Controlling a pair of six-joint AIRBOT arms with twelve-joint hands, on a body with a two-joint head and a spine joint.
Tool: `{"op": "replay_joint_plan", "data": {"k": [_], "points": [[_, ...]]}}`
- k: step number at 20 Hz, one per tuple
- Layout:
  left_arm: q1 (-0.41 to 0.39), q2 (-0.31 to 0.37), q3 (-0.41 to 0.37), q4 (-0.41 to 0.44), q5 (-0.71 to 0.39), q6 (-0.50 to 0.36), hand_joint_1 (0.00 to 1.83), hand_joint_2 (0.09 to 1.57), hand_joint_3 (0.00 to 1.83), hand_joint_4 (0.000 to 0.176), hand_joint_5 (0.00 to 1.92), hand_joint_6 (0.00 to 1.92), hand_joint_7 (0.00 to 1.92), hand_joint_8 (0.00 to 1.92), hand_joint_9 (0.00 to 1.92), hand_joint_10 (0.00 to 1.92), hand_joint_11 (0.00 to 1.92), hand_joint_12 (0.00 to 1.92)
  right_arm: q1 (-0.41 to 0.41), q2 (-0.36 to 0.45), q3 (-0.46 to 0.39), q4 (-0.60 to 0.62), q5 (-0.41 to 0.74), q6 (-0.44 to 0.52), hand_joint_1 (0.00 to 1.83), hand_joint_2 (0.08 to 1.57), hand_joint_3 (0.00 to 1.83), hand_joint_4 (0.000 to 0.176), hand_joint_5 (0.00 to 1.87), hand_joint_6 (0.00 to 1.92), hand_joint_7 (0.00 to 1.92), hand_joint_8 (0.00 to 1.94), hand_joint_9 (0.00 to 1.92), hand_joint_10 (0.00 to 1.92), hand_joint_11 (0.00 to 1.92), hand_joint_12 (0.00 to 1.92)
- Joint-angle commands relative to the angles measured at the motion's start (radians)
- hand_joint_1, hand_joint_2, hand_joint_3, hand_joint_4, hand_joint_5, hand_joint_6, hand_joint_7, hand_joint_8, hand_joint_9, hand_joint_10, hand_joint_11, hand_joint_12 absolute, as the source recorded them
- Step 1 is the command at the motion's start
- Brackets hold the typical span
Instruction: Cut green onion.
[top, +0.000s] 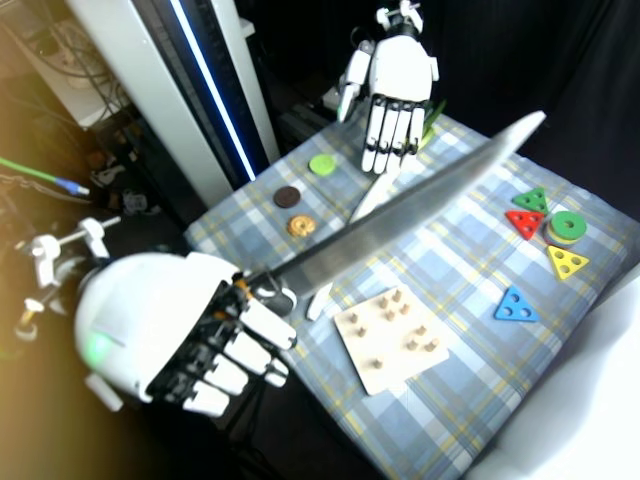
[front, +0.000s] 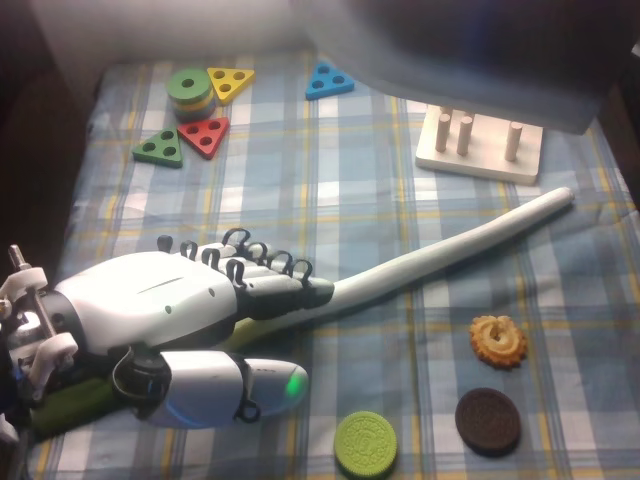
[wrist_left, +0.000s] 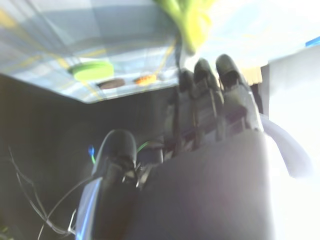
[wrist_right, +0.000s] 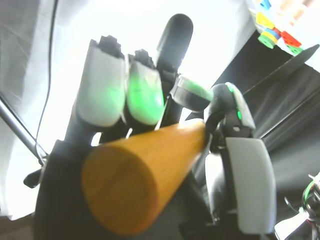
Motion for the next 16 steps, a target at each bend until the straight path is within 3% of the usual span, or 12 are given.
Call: {"op": "replay_joint_plan", "data": {"k": [1, 12, 16], "points": [[-0.015, -0.008, 0.003, -0.003, -0.091, -0.001, 0.00, 1.32, 0.00, 0.000, 0.08, 0.00, 0.09, 0.00, 0.05, 0.00, 0.00, 0.00, 0.015, 0.011, -0.006, 0.016, 0.162, 0.010, 0.53, 1.49, 0.00, 0.017, 1.12, 1.92, 1.38, 1.94, 1.51, 1.92, 1.56, 1.92], [-0.028, -0.030, 0.001, 0.040, 0.018, 0.001, 0.00, 1.27, 0.00, 0.000, 0.00, 0.00, 0.00, 0.00, 0.00, 0.00, 0.00, 0.00, -0.003, 0.018, -0.041, -0.042, 0.159, 0.013, 0.44, 1.43, 0.00, 0.017, 1.16, 1.92, 1.44, 1.94, 1.53, 1.92, 1.56, 1.92], [-0.030, -0.038, 0.006, 0.044, 0.040, 0.001, 0.00, 1.27, 0.00, 0.000, 0.00, 0.00, 0.00, 0.00, 0.00, 0.00, 0.00, 0.00, -0.014, 0.010, -0.042, -0.050, 0.132, 0.014, 0.49, 1.46, 0.00, 0.019, 1.07, 1.92, 1.36, 1.94, 1.47, 1.92, 1.51, 1.92]]}}
